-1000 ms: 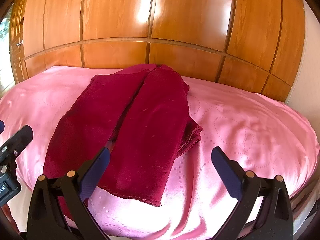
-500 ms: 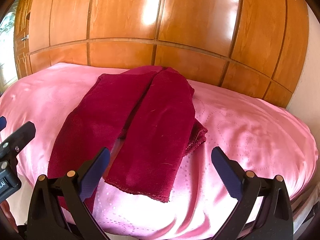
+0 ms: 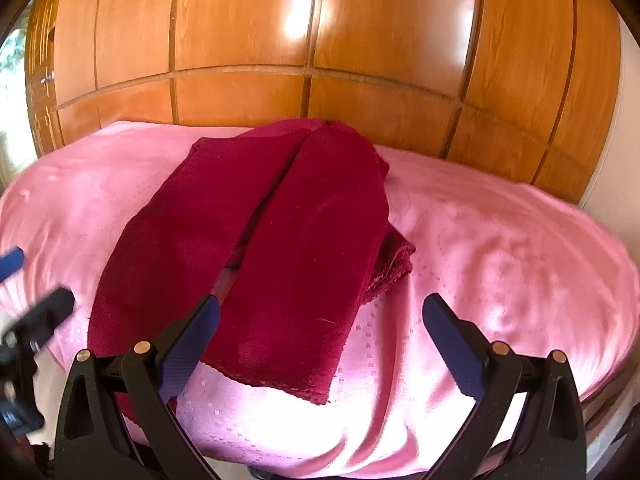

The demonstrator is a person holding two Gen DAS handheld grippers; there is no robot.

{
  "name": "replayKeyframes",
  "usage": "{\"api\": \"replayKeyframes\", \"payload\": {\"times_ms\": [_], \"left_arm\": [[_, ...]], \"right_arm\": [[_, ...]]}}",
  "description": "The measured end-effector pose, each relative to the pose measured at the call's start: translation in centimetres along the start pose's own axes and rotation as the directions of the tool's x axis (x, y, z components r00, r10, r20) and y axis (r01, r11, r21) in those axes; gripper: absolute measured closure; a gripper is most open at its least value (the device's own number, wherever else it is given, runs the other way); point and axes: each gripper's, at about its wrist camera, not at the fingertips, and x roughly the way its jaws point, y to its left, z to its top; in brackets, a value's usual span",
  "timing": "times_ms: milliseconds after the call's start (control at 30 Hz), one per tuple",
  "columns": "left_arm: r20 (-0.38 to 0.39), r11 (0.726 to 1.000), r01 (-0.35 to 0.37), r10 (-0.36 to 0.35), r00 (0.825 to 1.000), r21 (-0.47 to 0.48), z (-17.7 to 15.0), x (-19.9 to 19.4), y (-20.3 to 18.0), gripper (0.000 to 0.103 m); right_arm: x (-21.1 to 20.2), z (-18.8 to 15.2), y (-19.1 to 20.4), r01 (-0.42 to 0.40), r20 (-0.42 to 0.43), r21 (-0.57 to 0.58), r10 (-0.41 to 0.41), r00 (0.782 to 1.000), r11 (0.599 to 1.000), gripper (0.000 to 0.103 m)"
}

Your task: Fold small clothes

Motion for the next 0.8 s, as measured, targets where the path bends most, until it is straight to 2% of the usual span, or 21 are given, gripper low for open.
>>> {"api": "replayKeyframes", "payload": {"times_ms": [100, 167, 267, 367, 400, 433, 467, 500, 533, 567, 600, 633, 667, 800], "left_arm": [[-0.036, 0.995, 0.077, -0.075, 0.997, 0.056, -0.3, 0.7, -0.9, 0.003], [-0.061, 0.988, 0.117, -0.111, 0.992, 0.102, -0.6, 1.2, -1.8, 0.003], [-0.117, 0.971, 0.173, -0.154, 0.981, 0.167, -1.2, 2.4, -3.3, 0.004], [-0.168, 0.963, 0.181, -0.149, 0.975, 0.197, -1.8, 4.2, -4.2, 0.006], [-0.204, 0.962, 0.177, -0.135, 0.97, 0.208, -2.4, 5.3, -4.4, 0.016], [-0.231, 0.962, 0.176, -0.126, 0.965, 0.211, -2.8, 6.0, -4.5, 0.028], [-0.261, 0.965, 0.159, -0.102, 0.96, 0.21, -3.3, 6.9, -4.4, 0.032], [-0.25, 0.966, 0.144, -0.088, 0.964, 0.213, -3.5, 7.0, -4.3, 0.039], [-0.241, 0.968, 0.141, -0.088, 0.966, 0.209, -3.5, 6.8, -4.1, 0.045], [-0.233, 0.97, 0.14, -0.092, 0.968, 0.197, -3.3, 6.5, -3.8, 0.065], [-0.235, 0.974, 0.167, -0.129, 0.963, 0.153, -2.8, 6.1, -2.9, 0.09], [-0.24, 0.975, 0.194, -0.164, 0.957, 0.106, -2.4, 5.7, -2.1, 0.095], [-0.234, 0.975, 0.212, -0.193, 0.953, 0.061, -2.0, 5.3, -1.3, 0.095], [-0.162, 0.968, 0.244, -0.25, 0.955, -0.059, 1.1, 3.3, 2.4, 0.096]], "right_arm": [[0.0, 0.1, -1.7, -0.059, -0.013, 0.046, 0.06, 0.998, 0.997, 0.006], [0.3, 0.2, -3.0, -0.133, -0.041, 0.088, 0.137, 0.99, 0.987, 0.024], [0.8, 0.2, -3.6, -0.198, -0.07, 0.129, 0.209, 0.975, 0.972, 0.029], [2.4, 0.1, -3.5, -0.228, -0.126, 0.15, 0.248, 0.961, 0.962, 0.029], [3.0, 0.0, -3.3, -0.243, -0.15, 0.151, 0.265, 0.952, 0.958, 0.029], [4.0, -0.2, -2.9, -0.278, -0.194, 0.156, 0.305, 0.932, 0.948, 0.029], [4.8, -0.3, -2.6, -0.297, -0.219, 0.153, 0.325, 0.92, 0.943, 0.032], [5.4, -0.6, -2.1, -0.314, -0.242, 0.14, 0.34, 0.909, 0.939, 0.037], [5.7, -0.8, -1.5, -0.309, -0.264, 0.112, 0.328, 0.907, 0.944, 0.054], [5.7, -0.9, -1.3, -0.307, -0.268, 0.092, 0.321, 0.909, 0.947, 0.066], [5.3, -0.9, -1.0, -0.333, -0.269, 0.066, 0.338, 0.902, 0.941, 0.073], [5.0, -0.6, -1.0, -0.369, -0.274, 0.051, 0.368, 0.889, 0.928, 0.094], [4.4, -0.2, -1.2, -0.378, -0.266, 0.024, 0.371, 0.89, 0.925, 0.094], [1.5, 2.7, -3.9, -0.346, -0.171, -0.038, 0.335, 0.926, 0.937, 0.095]]}}
